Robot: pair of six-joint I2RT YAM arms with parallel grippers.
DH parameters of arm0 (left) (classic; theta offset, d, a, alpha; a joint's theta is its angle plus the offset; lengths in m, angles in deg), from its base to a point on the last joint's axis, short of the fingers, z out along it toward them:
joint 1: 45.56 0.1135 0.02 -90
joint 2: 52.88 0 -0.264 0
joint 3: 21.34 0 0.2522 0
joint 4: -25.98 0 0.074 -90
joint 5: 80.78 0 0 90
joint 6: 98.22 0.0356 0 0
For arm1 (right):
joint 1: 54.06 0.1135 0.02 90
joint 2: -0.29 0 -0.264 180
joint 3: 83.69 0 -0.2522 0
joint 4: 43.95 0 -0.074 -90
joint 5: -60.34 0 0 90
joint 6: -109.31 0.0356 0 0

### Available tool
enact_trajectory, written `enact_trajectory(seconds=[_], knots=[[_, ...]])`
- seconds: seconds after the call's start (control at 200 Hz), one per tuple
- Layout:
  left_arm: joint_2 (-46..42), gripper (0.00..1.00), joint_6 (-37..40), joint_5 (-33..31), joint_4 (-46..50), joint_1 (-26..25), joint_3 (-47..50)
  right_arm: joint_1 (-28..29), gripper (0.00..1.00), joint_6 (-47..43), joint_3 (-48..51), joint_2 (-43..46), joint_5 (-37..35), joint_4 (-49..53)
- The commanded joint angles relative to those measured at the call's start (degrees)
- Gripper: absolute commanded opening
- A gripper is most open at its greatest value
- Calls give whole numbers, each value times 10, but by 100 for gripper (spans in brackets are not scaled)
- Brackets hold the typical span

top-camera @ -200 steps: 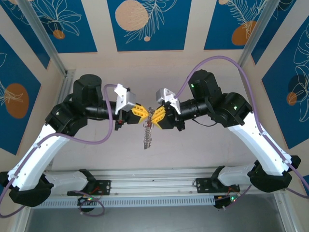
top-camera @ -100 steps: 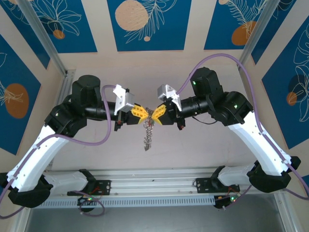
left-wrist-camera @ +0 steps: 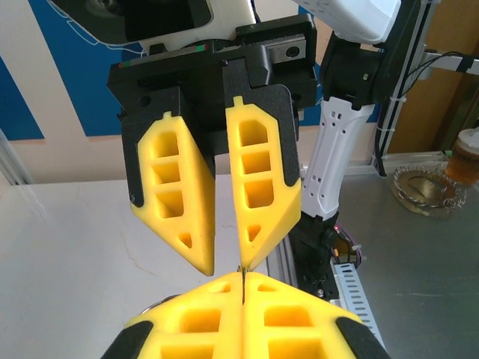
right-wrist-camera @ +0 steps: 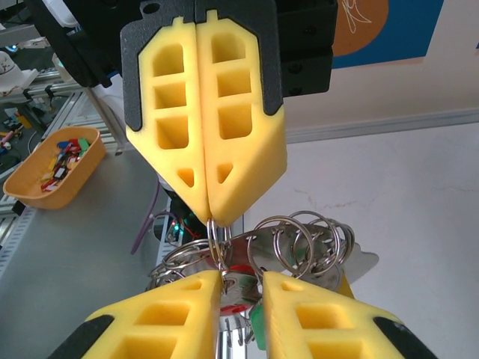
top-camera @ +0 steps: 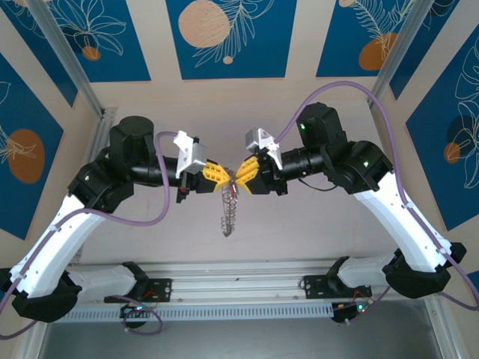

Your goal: Put the keys on the keyring

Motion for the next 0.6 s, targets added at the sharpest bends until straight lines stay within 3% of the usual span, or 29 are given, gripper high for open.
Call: enact_trajectory(seconds=[0.0,0.21,0.595], knots=[[-8,0,-8,26,-26,2,-6,-3,23,-4,-4,1,25,3],[-7,0,-7,27,-28,1,-6,-3,8,-9,-2,0,29,4],[-8,0,-8,24,-28,1,-6,-3,0,-16,-1,-6,42,12]])
